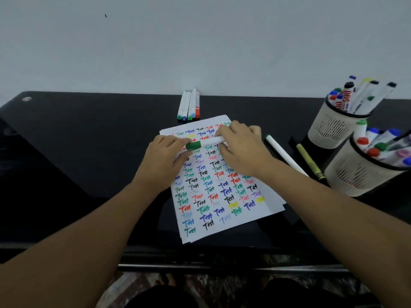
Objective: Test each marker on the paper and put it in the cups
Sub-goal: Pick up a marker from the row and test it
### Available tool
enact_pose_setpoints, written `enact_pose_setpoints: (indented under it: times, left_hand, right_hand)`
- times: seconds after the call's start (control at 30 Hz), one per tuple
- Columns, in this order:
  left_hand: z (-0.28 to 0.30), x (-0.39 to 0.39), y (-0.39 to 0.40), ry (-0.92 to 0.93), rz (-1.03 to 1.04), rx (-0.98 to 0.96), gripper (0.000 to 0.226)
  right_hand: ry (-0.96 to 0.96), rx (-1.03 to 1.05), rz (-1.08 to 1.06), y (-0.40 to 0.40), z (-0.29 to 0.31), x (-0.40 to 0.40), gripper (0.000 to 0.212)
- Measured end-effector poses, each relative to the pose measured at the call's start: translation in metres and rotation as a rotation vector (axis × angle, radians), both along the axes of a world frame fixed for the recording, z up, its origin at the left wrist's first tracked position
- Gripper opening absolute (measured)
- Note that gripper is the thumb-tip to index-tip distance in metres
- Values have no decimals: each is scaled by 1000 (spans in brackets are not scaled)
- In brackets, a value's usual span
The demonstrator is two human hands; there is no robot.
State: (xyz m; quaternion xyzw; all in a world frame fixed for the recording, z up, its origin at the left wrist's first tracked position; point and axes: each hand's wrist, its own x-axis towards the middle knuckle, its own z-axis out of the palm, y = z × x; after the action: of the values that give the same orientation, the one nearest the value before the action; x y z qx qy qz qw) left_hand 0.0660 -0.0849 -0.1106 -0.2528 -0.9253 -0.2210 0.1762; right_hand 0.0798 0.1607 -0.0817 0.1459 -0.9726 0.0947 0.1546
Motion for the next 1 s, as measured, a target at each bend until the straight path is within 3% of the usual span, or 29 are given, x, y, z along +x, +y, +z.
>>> enact_pose_setpoints:
  times: [0.17,0.33,0.67,1.0]
  left_hand:
    - [-4,-2,0,58,-19,-19,38]
    - [-7,-4,-1,111,-43,0,38]
    - [-9,-5,-3,107,-81,-54,41]
    - [-6,-2,-2,123,-86,-34,35]
  right_hand:
    - [37,204,116,-12,2,1,28]
    - [-156,118,224,-22,8,-2,36]
    - [-181,280,219,-23,16,-5,32]
    - [-222,316,254,-20,20,-3,49]
